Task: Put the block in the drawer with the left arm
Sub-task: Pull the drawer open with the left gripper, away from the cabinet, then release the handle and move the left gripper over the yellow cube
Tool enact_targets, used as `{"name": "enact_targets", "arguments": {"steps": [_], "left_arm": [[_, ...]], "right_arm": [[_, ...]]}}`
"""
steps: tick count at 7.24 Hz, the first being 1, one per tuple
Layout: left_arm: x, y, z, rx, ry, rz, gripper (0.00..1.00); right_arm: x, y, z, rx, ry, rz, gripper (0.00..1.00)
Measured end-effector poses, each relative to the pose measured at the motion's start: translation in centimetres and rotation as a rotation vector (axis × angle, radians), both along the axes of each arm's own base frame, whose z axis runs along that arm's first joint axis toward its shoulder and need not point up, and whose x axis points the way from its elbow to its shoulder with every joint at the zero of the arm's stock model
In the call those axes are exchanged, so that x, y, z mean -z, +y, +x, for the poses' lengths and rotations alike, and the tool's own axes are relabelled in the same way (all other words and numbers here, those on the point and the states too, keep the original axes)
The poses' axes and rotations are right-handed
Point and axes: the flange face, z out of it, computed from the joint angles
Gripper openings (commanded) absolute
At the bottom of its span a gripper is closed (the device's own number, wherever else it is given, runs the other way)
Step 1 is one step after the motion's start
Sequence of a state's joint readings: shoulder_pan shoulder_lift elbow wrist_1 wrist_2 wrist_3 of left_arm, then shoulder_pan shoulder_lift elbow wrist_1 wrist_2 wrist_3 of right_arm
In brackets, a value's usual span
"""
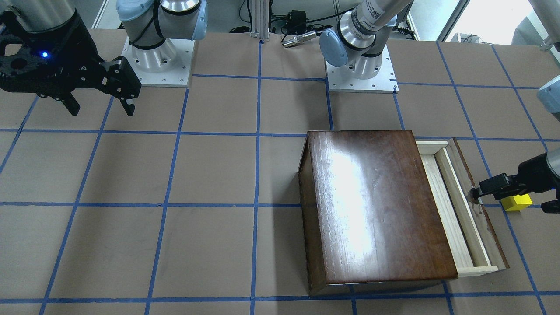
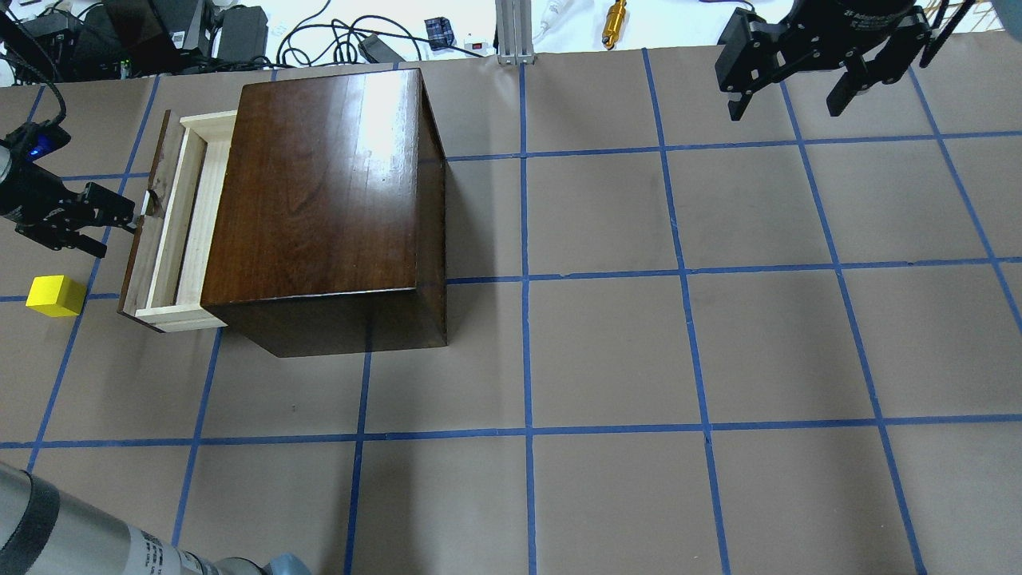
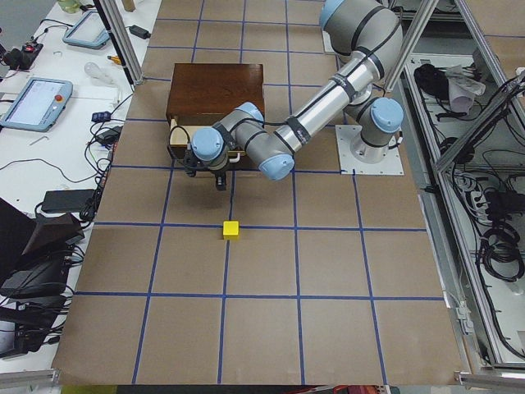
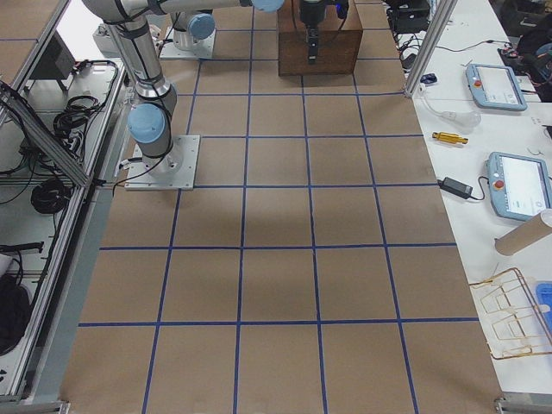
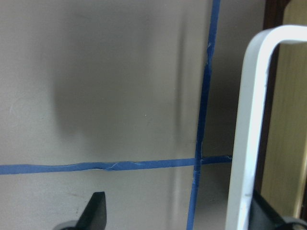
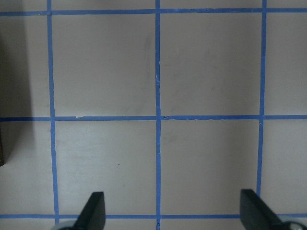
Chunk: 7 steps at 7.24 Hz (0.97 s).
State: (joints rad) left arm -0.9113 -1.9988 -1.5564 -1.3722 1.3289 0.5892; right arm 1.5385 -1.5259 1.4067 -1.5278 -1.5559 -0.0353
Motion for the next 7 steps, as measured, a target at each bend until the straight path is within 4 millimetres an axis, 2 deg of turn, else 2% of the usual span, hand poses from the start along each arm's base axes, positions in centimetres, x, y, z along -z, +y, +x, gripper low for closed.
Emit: {"name": "enact_targets", "arguments": {"steps": [4, 5, 7], "left_arm": [[-1.6, -0.3, 0.3, -0.004, -0.010, -0.013, 1.00], [-2.5, -0.3, 0.1, -0.004, -0.018, -0.022, 1.00], [-5.7, -0.1, -0.9, 0.004, -0.013, -0.014, 1.00]], "right_arm": [[0.0, 0.0, 0.0, 0.000, 0.001, 0.000, 1.00], [0.0, 0.0, 0.0, 0.000, 0.001, 0.001, 1.00], [0.0, 0.0, 0.0, 0.000, 0.000, 0.000, 1.00]]}}
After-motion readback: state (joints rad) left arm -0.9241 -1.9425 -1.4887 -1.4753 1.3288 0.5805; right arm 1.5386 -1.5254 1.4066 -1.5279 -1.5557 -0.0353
